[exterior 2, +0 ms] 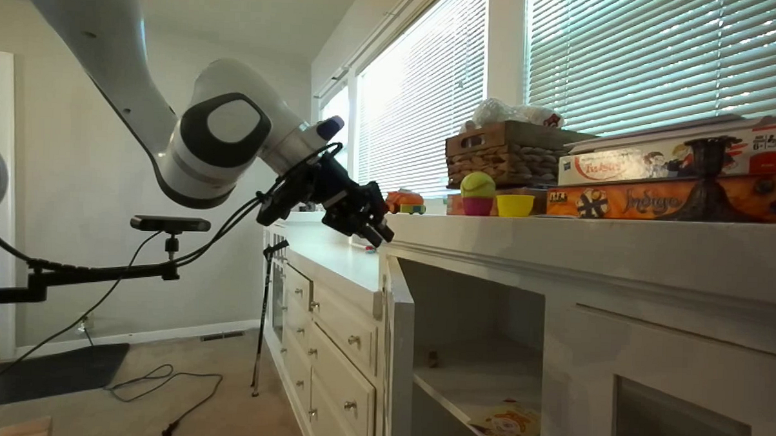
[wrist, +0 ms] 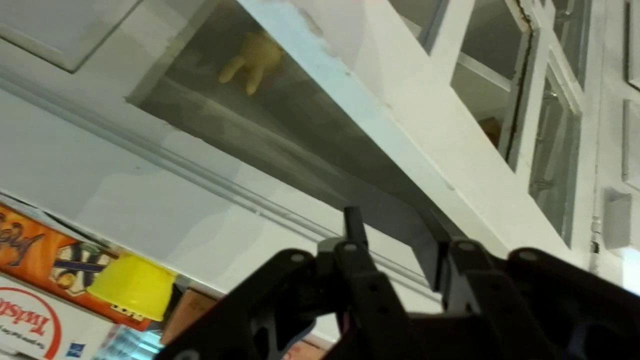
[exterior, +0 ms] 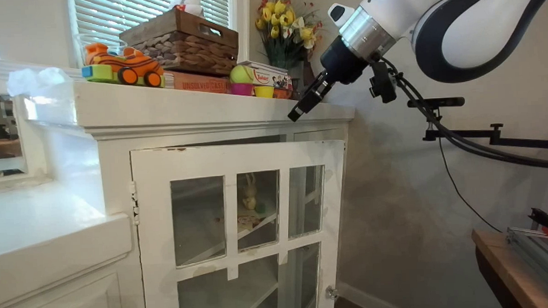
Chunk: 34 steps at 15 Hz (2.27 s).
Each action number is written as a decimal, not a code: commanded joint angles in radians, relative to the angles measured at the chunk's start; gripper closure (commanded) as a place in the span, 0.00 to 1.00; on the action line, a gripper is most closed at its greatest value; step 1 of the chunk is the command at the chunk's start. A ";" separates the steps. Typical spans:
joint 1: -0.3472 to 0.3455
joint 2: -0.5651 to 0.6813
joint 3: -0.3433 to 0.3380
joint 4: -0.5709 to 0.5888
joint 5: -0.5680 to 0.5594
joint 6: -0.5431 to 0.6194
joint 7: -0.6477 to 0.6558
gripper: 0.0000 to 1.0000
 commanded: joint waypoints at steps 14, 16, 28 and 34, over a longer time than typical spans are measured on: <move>-0.381 0.044 0.224 -0.012 0.005 -0.002 0.019 1.00; -0.414 0.029 0.252 -0.012 0.005 0.003 0.017 1.00; -0.487 -0.247 0.248 0.008 -0.020 0.053 -0.008 1.00; -0.459 -0.348 0.208 0.040 -0.042 -0.012 -0.025 1.00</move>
